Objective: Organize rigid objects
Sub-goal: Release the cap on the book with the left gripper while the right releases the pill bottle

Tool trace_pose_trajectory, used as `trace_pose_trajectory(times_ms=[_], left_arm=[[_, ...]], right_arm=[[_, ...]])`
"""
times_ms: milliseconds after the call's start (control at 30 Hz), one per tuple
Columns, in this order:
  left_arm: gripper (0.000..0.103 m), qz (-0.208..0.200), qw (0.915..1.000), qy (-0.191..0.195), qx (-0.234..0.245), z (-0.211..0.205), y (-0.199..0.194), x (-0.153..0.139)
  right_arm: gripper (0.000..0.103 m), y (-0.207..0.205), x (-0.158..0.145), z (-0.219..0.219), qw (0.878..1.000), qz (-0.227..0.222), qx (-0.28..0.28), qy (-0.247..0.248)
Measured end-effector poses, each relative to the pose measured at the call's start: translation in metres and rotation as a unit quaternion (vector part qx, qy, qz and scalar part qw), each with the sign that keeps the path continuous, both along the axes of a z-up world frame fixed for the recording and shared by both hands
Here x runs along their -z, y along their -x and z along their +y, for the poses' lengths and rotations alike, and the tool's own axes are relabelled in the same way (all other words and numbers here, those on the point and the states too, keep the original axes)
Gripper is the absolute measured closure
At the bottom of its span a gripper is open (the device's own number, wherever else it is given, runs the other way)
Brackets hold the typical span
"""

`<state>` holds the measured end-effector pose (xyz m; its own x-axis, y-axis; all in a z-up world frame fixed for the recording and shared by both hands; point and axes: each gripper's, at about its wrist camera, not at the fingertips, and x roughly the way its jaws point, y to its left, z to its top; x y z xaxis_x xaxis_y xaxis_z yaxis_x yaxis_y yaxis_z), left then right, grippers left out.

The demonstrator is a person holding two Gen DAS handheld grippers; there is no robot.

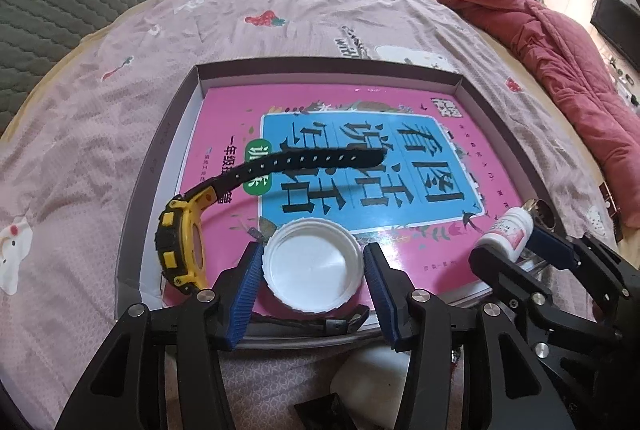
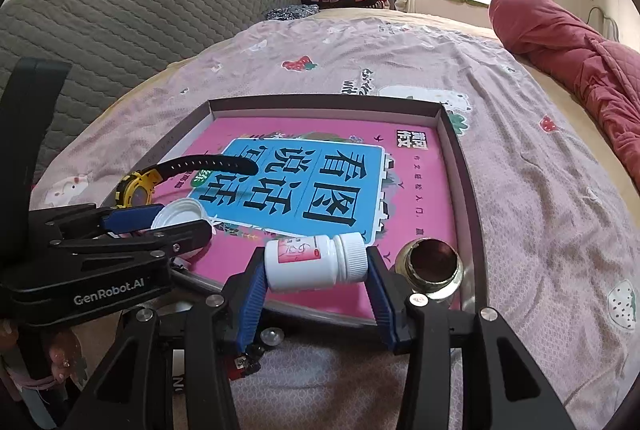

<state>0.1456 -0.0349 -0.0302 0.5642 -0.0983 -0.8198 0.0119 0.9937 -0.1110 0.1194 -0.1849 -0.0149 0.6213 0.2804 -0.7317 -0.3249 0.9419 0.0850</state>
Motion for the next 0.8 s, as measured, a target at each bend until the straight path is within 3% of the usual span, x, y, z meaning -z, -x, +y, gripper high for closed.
trace_pose_trajectory(times_ms=[800], left_arm=[[0.049,-0.036,0.9991,0.005,0.021,-0.002,0.026,-0.023]], right_arm=[[0.056,0.004,-0.002,-0.004,1.000,0.003,0.008,0.002]])
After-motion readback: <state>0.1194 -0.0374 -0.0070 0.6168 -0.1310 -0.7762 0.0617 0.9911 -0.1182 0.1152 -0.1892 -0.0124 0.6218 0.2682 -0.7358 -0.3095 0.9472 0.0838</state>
